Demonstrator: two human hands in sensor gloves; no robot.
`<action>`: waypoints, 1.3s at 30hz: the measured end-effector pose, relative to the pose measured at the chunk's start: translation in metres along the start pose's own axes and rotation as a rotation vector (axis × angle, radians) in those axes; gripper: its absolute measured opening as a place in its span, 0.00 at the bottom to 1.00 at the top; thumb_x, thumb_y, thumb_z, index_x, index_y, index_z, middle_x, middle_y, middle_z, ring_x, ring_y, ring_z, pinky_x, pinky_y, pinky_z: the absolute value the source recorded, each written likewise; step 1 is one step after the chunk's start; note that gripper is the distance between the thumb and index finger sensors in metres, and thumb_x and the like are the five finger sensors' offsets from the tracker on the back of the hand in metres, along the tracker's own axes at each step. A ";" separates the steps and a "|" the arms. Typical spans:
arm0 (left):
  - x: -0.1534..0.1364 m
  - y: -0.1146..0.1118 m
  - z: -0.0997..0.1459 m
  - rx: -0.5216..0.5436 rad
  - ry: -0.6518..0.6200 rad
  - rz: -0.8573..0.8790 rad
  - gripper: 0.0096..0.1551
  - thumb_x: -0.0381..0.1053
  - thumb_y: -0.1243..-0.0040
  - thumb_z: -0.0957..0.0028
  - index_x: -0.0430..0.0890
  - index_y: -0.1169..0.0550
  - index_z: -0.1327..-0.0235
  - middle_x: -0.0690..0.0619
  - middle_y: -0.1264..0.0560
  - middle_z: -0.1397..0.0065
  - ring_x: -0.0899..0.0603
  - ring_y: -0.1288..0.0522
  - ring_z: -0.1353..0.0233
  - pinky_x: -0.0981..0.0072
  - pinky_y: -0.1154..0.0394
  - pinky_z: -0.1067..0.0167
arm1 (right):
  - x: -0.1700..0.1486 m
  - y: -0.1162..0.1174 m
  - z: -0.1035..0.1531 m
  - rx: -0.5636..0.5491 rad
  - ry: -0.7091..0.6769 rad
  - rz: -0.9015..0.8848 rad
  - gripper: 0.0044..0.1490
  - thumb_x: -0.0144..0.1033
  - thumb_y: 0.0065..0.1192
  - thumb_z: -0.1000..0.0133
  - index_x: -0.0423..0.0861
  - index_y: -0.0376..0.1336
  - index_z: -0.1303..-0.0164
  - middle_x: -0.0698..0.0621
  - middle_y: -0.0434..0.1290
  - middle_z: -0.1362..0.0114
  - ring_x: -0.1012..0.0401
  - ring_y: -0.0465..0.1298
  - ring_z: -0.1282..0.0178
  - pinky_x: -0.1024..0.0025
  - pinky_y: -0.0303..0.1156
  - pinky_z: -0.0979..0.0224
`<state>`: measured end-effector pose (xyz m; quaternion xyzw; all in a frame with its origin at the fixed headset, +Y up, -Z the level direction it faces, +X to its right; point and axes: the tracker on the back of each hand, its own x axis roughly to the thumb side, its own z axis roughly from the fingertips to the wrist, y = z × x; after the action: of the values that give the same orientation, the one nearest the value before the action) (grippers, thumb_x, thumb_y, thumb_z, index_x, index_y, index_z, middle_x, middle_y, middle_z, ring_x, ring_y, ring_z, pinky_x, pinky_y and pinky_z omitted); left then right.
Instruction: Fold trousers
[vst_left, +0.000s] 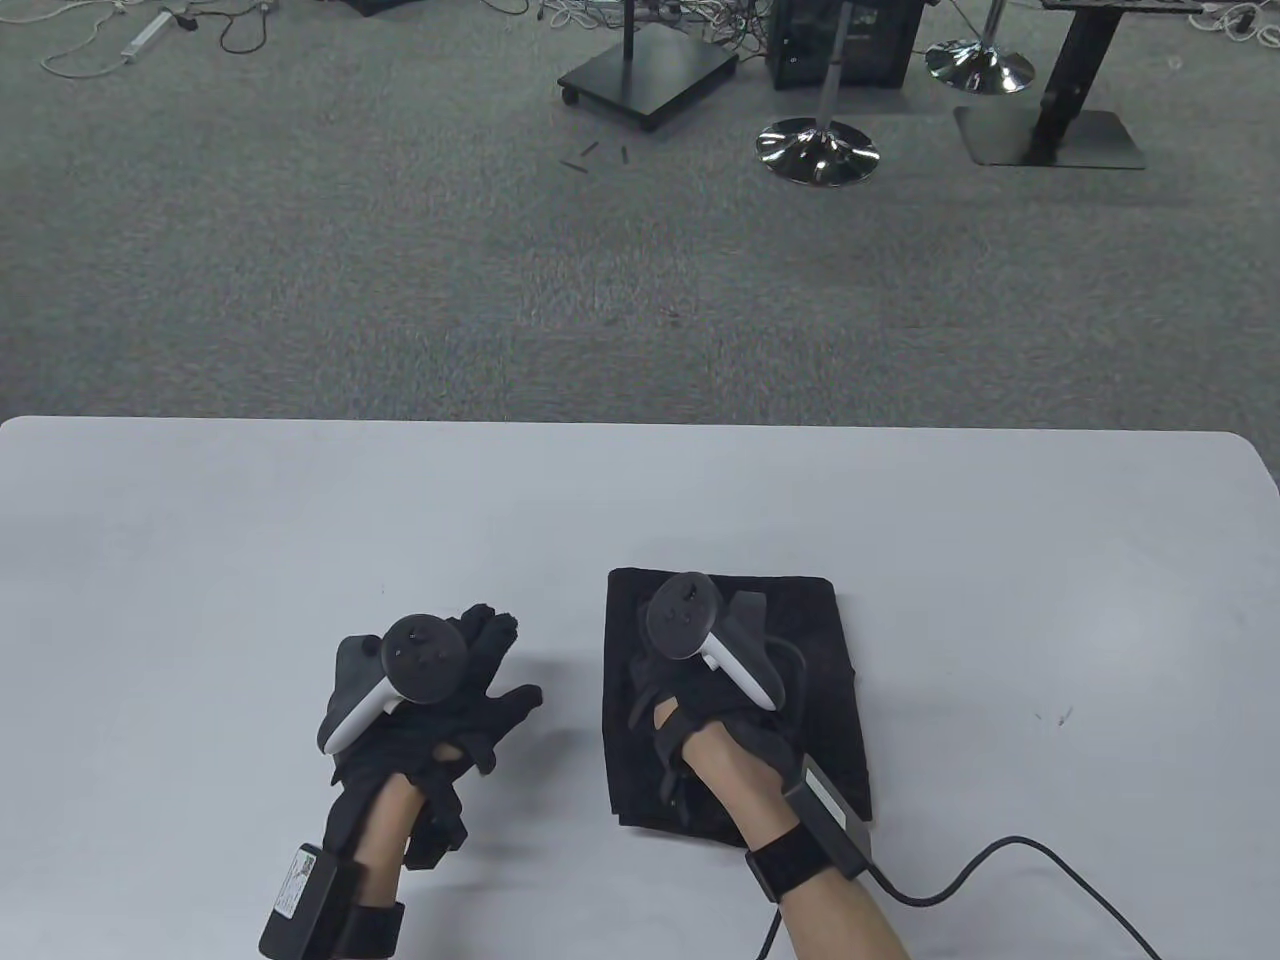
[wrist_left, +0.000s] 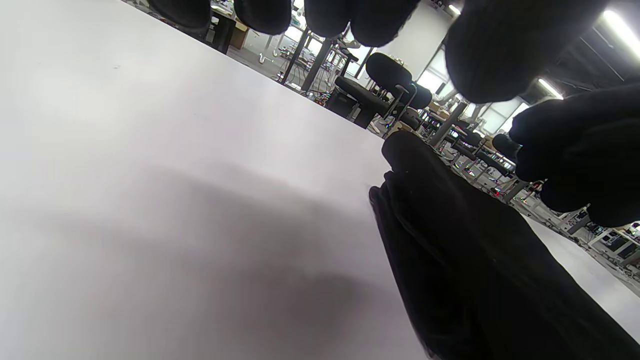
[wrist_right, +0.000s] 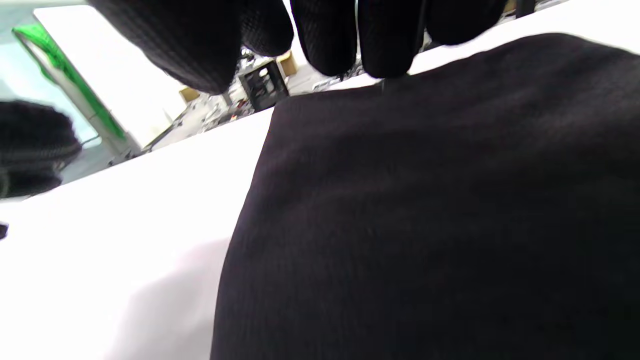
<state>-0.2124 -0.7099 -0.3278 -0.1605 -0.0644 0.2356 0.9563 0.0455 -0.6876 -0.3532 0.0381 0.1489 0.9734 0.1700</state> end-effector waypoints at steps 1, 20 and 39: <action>0.000 0.000 0.000 0.002 0.000 0.005 0.50 0.72 0.40 0.45 0.59 0.46 0.13 0.59 0.53 0.10 0.39 0.52 0.08 0.32 0.48 0.17 | 0.000 0.006 0.000 0.001 -0.009 0.012 0.39 0.54 0.59 0.42 0.57 0.50 0.22 0.50 0.51 0.14 0.43 0.54 0.16 0.39 0.54 0.21; -0.005 -0.005 -0.001 0.024 0.050 -0.026 0.50 0.74 0.43 0.44 0.59 0.46 0.13 0.60 0.52 0.10 0.39 0.51 0.08 0.33 0.47 0.18 | -0.004 0.100 -0.034 0.224 0.036 0.179 0.51 0.71 0.46 0.43 0.70 0.24 0.26 0.58 0.15 0.19 0.47 0.19 0.17 0.35 0.28 0.20; -0.006 -0.006 0.001 0.022 0.064 -0.037 0.49 0.74 0.43 0.45 0.59 0.46 0.13 0.60 0.52 0.10 0.39 0.51 0.08 0.33 0.46 0.18 | -0.142 0.032 -0.051 0.138 0.327 0.206 0.45 0.59 0.54 0.42 0.76 0.31 0.27 0.64 0.21 0.17 0.52 0.27 0.12 0.38 0.32 0.16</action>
<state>-0.2147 -0.7175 -0.3254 -0.1562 -0.0342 0.2136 0.9638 0.1621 -0.7785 -0.3955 -0.0938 0.2360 0.9664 0.0402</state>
